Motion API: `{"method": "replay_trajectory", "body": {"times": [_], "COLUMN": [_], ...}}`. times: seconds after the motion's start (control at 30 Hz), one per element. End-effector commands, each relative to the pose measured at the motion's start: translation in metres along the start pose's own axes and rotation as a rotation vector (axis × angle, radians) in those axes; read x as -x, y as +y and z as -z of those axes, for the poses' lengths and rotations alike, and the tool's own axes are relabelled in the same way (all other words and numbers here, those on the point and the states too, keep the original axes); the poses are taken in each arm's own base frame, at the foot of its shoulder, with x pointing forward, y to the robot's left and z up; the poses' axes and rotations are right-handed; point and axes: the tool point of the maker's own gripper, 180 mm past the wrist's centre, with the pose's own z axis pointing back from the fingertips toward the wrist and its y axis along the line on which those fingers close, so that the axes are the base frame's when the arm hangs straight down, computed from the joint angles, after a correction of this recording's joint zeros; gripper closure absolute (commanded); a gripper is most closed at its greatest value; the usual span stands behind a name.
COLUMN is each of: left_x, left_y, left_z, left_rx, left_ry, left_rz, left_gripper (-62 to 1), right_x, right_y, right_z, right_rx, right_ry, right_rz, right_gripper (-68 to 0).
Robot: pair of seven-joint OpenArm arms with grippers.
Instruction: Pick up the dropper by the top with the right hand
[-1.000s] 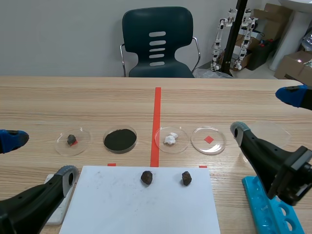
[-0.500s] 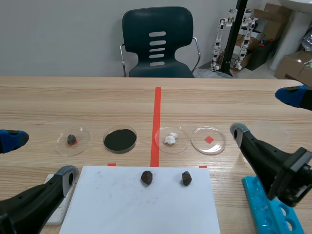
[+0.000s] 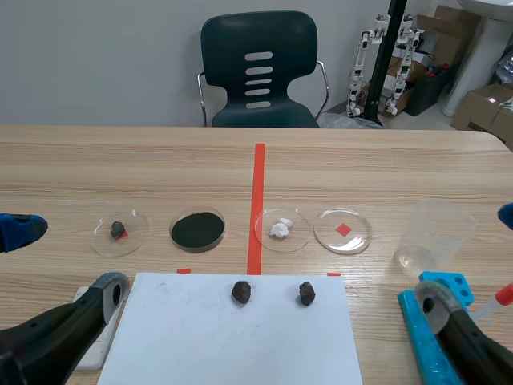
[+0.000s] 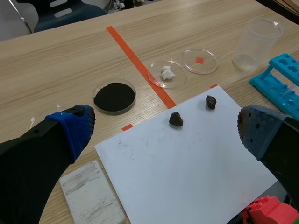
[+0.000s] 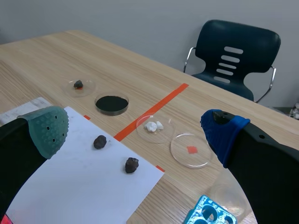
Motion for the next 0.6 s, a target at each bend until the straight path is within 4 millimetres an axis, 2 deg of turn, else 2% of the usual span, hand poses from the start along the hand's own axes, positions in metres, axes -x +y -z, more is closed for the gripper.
{"method": "replay_trajectory", "body": {"times": [0.0, 0.1, 0.37, 0.57], "left_x": [-0.005, -0.005, -0.005, -0.005], "left_y": [-0.002, -0.002, -0.002, -0.002], "left_z": [0.0, 0.0, 0.0, 0.0], "left_rx": [0.003, 0.003, 0.003, 0.003], "left_ry": [-0.023, -0.023, -0.023, -0.023], "left_rz": [-0.015, -0.015, -0.015, -0.015], "left_gripper": [-62.3, -62.3, -62.3, -62.3], "right_x": [0.0, 0.007, 0.034, 0.046], "right_y": [-0.005, -0.009, -0.05, -0.069], "right_z": [-0.006, -0.022, -0.065, -0.088], "right_rx": [0.027, 0.058, 0.263, 0.357], "right_ry": [-0.014, -0.016, 0.008, 0.033], "right_rz": [-0.001, 0.012, 0.009, 0.001], "right_gripper": [-59.1, -59.1, -59.1, -59.1]}}
